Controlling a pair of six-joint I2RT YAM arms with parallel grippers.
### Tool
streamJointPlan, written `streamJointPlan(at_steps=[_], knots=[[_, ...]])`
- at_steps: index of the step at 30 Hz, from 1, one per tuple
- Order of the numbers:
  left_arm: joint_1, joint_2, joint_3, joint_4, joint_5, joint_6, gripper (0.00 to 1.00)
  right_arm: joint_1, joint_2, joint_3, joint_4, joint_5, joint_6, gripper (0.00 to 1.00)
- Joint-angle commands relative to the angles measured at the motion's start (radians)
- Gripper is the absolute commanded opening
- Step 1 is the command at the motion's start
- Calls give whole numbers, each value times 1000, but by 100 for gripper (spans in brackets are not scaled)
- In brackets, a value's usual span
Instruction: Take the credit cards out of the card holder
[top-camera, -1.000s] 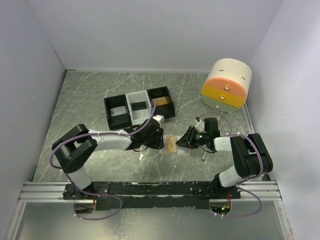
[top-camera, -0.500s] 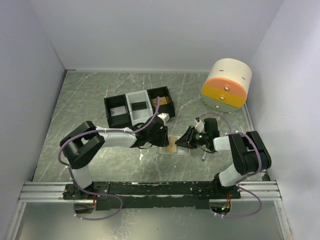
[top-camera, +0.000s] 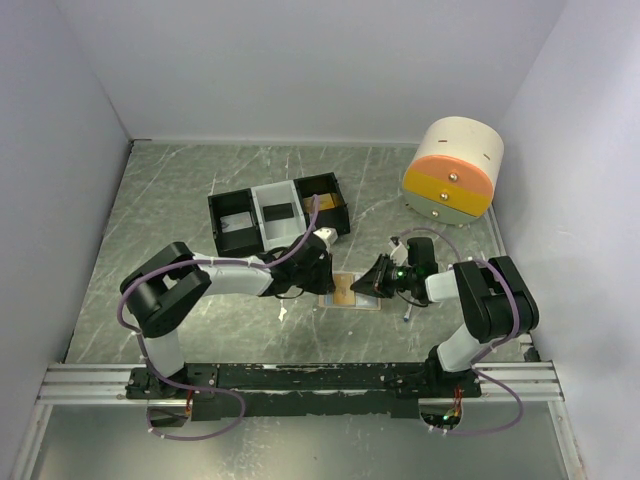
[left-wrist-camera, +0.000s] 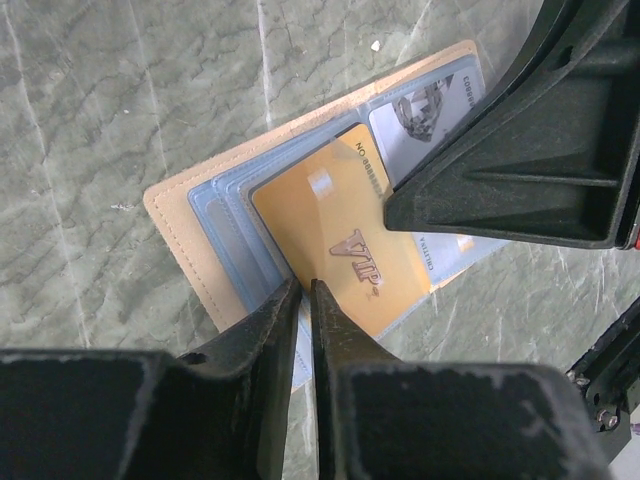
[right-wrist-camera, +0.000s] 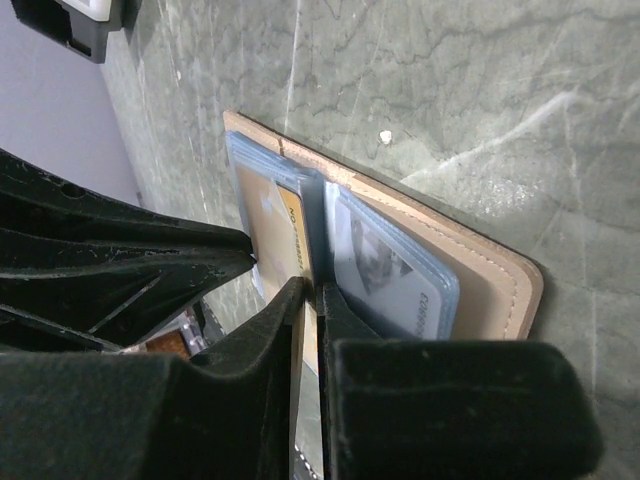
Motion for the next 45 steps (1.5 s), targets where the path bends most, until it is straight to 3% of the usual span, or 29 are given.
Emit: streamJointPlan(at_steps=[1,4,9,14,21,29,39,45], knots=[[-4,36,-11,-36,29,27,21,-5,19,-19,52,-33,26,6],[-4,37,-15,-71,-12,28,20,-7,1,-10,7,-6,8,0],[-4,37,-33,-138,-93,12,18,-46,-42,-8,-77,44,-37,0],[-4,38,-52,-130,-89,8,17,-87,-20,-12,-68,-10,-50,0],[-4,50,-47,-140,-102,13,16,-105,-69,10,-201,62,-140,0],[-4,66,-53,-137,-106,9,16,-173,-29,45,-312,-44,-262,0],[-4,40,-60,-146,-125,10,16,-178,-108,15,-372,118,-248,0],[-5,8,-68,-139,-121,14,17,-178,-132,0,-312,96,-210,0]])
